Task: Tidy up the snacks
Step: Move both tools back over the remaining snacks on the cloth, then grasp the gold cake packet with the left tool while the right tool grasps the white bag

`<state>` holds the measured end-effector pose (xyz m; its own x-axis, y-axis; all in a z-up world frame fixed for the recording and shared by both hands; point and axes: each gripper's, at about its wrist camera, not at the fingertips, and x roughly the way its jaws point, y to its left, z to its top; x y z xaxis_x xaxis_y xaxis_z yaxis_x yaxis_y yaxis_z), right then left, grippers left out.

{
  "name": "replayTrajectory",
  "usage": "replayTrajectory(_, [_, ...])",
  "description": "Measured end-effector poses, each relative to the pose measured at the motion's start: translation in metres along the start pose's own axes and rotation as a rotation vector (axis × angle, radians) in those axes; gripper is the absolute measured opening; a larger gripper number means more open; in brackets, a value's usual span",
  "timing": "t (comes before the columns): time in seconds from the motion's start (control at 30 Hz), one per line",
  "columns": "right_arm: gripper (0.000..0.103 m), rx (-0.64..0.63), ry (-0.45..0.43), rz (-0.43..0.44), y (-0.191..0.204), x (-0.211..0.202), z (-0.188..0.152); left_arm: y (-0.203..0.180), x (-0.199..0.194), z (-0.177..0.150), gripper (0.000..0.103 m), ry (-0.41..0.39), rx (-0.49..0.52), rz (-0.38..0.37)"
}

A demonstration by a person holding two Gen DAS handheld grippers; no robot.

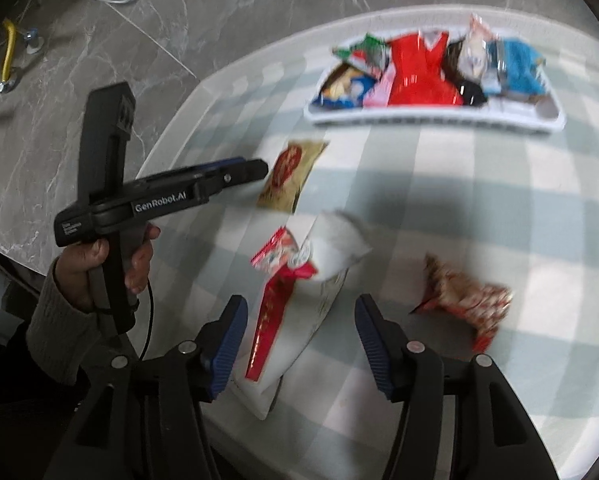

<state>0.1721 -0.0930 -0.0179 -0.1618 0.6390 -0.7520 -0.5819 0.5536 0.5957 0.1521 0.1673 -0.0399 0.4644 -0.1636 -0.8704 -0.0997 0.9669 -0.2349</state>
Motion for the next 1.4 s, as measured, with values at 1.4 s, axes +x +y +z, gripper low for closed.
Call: replayTrajectory(1.4, [0.068, -0.018, 0.137, -0.032, 0.017, 0.055, -0.001, -0.001, 0.039, 0.006, 0.044, 0.058, 0.027, -0.001])
